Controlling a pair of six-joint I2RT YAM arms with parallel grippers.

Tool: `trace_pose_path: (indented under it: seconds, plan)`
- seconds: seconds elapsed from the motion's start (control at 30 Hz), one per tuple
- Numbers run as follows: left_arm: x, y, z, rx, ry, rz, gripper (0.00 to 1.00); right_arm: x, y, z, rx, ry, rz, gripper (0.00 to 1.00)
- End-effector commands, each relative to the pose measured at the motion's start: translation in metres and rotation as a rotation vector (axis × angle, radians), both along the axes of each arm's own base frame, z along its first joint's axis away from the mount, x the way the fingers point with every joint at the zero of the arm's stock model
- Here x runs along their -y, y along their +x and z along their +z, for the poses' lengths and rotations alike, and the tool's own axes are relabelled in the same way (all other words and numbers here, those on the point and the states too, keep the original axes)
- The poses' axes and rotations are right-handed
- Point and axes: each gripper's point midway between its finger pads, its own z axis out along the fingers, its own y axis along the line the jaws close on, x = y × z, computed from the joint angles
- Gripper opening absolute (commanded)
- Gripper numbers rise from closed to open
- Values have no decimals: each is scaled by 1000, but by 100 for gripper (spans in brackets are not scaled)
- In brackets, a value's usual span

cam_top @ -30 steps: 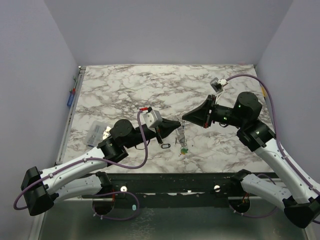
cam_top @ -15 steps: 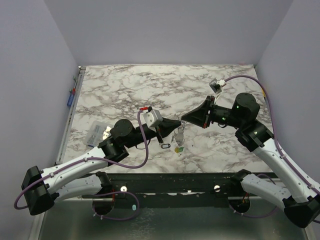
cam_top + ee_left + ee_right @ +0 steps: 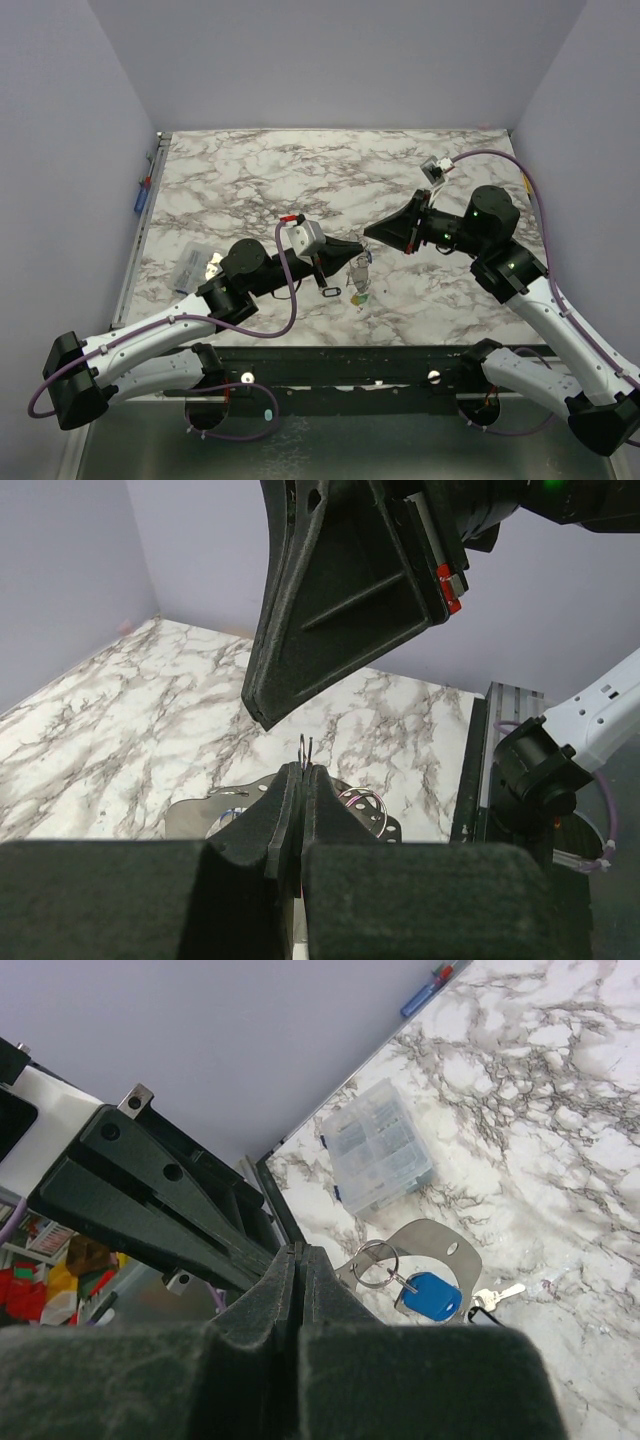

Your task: Put the keys on the keyring

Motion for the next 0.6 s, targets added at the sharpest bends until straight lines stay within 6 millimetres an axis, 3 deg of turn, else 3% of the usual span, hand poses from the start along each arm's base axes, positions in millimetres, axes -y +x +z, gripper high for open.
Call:
trace_pose_path:
  seconds: [0.0,0.1,0.17,0.47,0.57]
  plan:
    - [-3,-3,20,32,-71,3,0,4,2,-9,1,-23,-21,1]
    - [-3,-3,19,34,-72,1,0,6,2,-11,14,-40,-26,1]
    - [-4,-5,20,34,-73,-4,0,9,4,-10,28,-61,-44,8]
    - [-10,-13,27,46,-95,-25,0,26,3,13,198,-99,-102,65]
    - [-11,-16,31,49,-108,-36,0,27,-8,23,271,-81,-60,72]
